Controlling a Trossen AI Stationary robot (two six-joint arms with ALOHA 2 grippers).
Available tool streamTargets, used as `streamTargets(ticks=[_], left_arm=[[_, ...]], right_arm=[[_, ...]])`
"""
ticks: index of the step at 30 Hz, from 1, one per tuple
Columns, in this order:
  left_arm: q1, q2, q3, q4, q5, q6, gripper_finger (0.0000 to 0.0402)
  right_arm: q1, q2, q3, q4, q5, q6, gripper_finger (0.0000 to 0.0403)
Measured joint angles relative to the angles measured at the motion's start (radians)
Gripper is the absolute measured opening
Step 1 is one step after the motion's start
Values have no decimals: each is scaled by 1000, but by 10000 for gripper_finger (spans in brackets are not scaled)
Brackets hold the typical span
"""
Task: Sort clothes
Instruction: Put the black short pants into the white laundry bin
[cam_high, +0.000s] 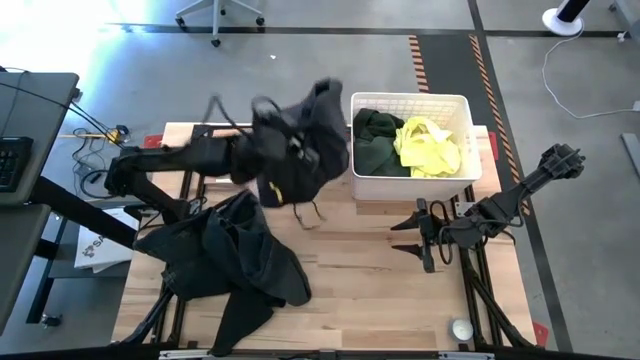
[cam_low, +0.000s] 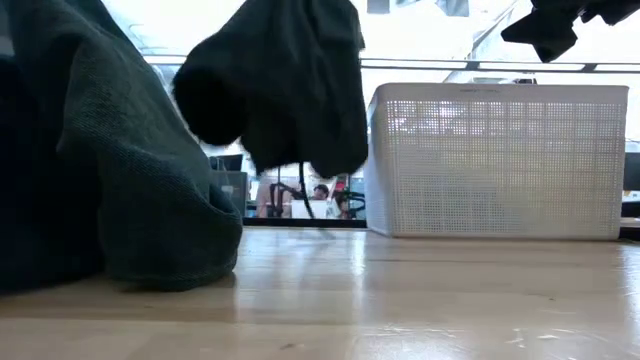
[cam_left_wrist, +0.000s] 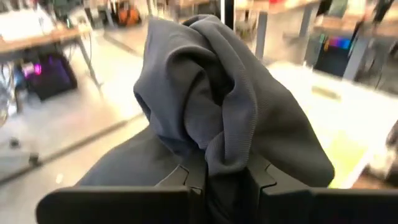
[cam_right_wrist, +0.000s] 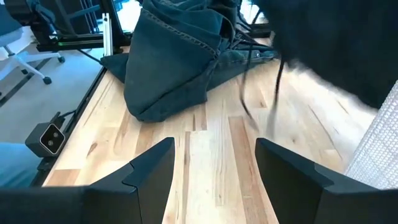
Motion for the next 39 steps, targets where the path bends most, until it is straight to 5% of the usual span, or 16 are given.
streamTargets(ticks=[4,8,20,32,39], left_arm=[[38,-3,92,181,66,170,33],[92,10,107,467,246,303,33],[307,306,133,1292,720,191,33],[382,785,534,1216,838,70,40],[384,868,566,967,762,24,47]], right_arm=[[0,0,0,0,1,-3,220],[0,0,0,0,35,-3,220],[0,0,0,0,43,-18,220],[0,0,0,0,43,-18,220],[0,0,0,-1,40,-18,220]])
